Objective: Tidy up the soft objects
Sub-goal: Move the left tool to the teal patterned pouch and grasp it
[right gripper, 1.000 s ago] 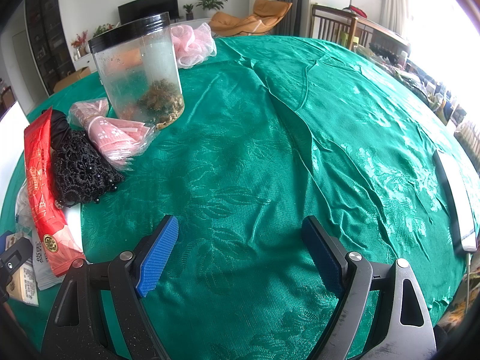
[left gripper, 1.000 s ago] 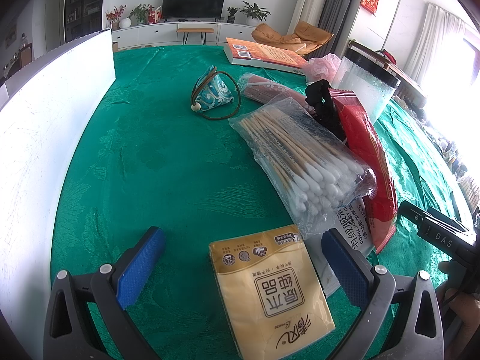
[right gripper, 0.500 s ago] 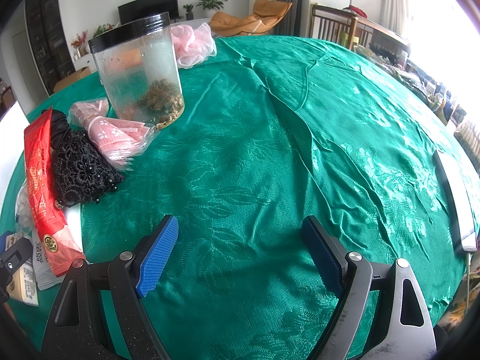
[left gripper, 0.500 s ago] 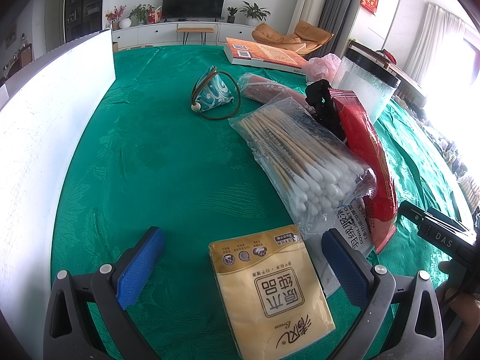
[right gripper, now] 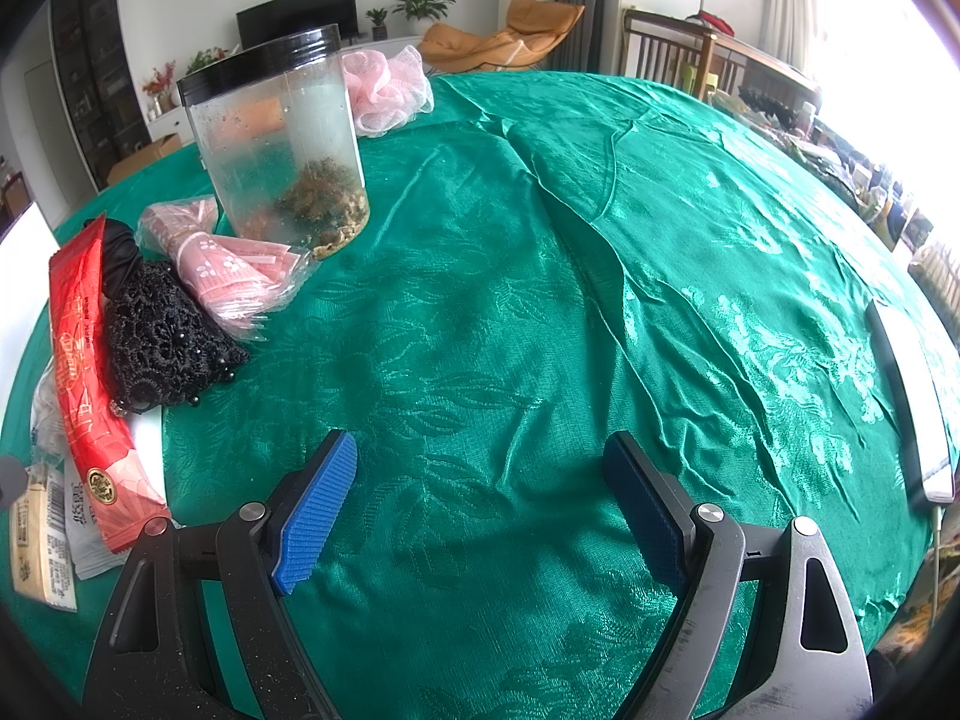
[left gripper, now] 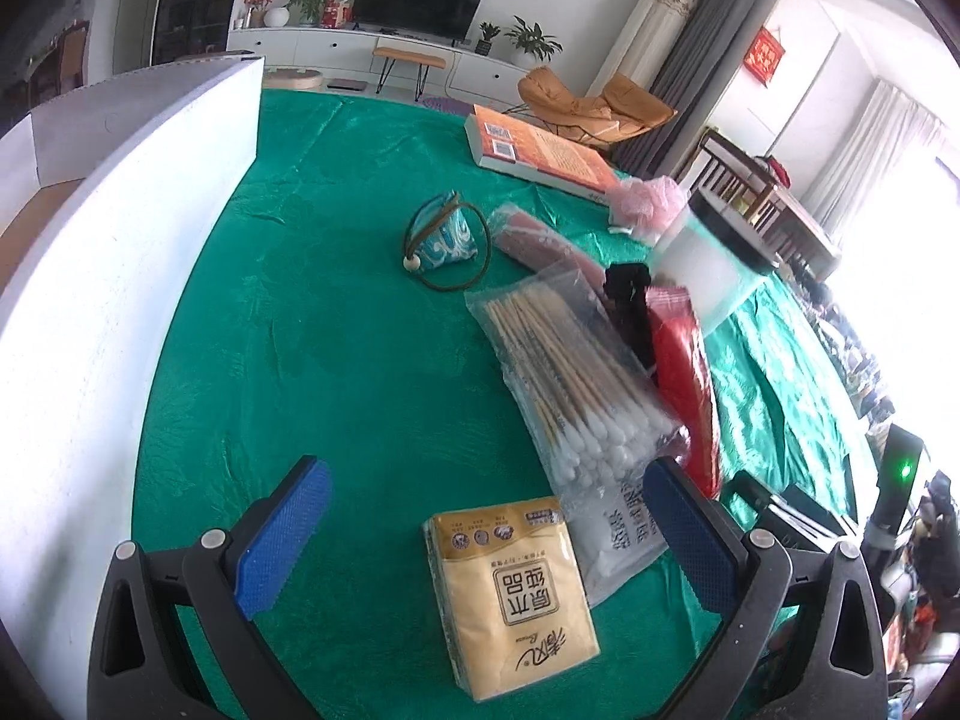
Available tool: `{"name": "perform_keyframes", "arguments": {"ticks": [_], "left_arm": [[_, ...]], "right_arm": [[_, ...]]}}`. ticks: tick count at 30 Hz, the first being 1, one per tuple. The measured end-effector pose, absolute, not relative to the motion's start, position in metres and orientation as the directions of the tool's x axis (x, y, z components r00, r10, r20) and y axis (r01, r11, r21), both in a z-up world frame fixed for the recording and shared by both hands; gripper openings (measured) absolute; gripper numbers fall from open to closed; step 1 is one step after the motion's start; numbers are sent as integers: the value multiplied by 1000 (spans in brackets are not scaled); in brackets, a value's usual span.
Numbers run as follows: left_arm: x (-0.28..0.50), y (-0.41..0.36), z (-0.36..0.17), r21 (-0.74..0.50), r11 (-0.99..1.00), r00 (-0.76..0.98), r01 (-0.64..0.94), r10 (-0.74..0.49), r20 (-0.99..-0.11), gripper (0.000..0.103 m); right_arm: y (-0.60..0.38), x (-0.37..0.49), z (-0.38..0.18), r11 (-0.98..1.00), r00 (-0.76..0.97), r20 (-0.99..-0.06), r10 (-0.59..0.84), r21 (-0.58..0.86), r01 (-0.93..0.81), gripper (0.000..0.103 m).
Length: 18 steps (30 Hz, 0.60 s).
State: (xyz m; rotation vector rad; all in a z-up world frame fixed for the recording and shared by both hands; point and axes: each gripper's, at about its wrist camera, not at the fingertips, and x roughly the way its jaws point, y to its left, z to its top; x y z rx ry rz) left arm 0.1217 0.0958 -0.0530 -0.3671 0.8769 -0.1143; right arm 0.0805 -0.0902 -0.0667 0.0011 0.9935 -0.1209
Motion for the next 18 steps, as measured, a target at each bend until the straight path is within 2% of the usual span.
{"name": "perform_keyframes", "arguments": {"ticks": [6, 8, 12, 14, 16, 17, 18], "left_arm": [[191, 99, -21, -306, 944, 610, -124, -171, -774, 103], [223, 100, -28, -295, 946, 589, -135, -163, -792, 103], [279, 95, -56, -138, 979, 515, -151, -41, -856, 101], [294, 90, -70, -111, 984, 491, -138, -30, -871, 98], [299, 87, -79, -127, 984, 493, -123, -51, -869, 84], [301, 86, -83, -139, 984, 485, -112, -67, -872, 57], [302, 85, -88, -134, 984, 467, -114, -66, -882, 40]], "right_arm": [[-90, 81, -67, 993, 540, -836, -101, -54, 102, 87], [-90, 81, -67, 993, 540, -836, -101, -54, 102, 87], [-90, 80, -67, 993, 540, -836, -101, -54, 102, 87], [-90, 80, -67, 993, 540, -836, -101, -54, 102, 87], [-91, 81, -67, 993, 540, -836, -101, -54, 102, 87], [-90, 80, -67, 993, 540, -836, -101, -55, 102, 87], [-90, 80, -67, 993, 540, -836, -101, -55, 102, 87]]}}
